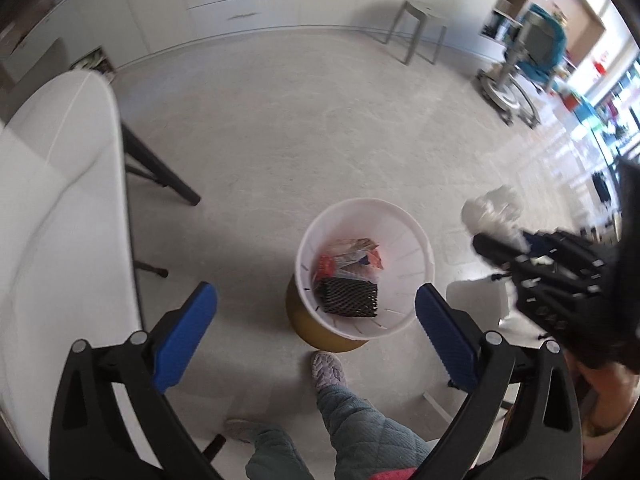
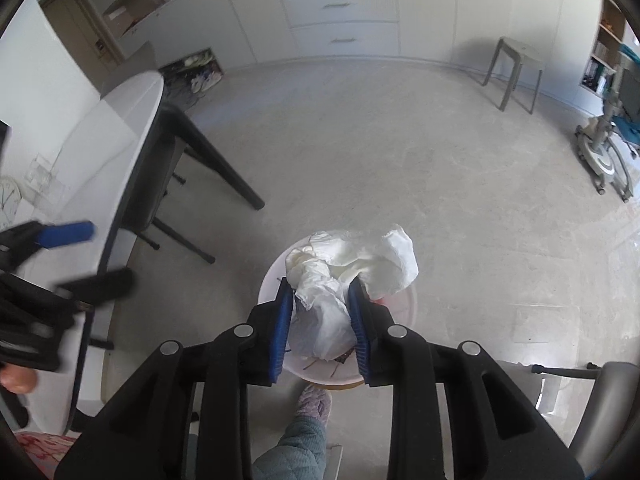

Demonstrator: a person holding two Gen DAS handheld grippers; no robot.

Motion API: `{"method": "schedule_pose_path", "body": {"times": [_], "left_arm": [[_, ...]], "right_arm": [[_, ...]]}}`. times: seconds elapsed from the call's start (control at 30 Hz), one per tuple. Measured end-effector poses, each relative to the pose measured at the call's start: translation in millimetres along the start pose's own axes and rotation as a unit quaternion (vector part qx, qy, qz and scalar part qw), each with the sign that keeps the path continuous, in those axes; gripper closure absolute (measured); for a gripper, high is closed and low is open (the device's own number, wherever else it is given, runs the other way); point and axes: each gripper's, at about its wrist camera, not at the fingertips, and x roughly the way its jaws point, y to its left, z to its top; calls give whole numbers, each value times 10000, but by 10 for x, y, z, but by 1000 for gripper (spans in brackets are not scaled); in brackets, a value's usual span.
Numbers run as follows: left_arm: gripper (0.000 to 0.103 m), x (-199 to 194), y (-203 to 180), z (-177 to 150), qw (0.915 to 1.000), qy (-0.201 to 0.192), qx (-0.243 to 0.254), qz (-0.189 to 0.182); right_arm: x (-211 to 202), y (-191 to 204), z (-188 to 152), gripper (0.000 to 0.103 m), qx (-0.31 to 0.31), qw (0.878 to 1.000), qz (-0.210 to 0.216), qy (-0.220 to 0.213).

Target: Collect trash

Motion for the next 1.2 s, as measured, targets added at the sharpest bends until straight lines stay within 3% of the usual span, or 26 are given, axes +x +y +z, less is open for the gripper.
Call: {"method": "schedule_pose_path", "body": {"times": [0.1,0.23,0.27,0.4,0.47,0.73,0.9,1.2], "left_arm": [[8,-99,218,-30,9995,-33,-293,123],[8,-183,458,-131,9980,-62,-516,362],[8,-204,491,-156,9975,-68,-576,404],[8,-289,656,-245,9957,-118,-773,501],[8,-363,732,-293,9947,-166,-864,532],[8,-876,1071,-506,9870,-641,-1296,705],[8,-1426,1401,-719,9757,-1116,-1560,1059],[8,-2373,2088,-1183,9412,-1815,-2283,1707]], "right_arm": [[400,102,-36,52,-121,9993,170,326],[816,200,-55,16,-156,9971,192,718],[876,220,-48,12,-149,9965,150,803],[1000,335,-34,9,-122,9941,-68,1077],[896,428,16,3,-120,9953,-77,962],[24,1134,366,3,-416,9990,62,158],[-521,1745,565,3,-864,9955,274,-292],[-1172,3038,756,2,-1906,9711,1005,-1026]]}}
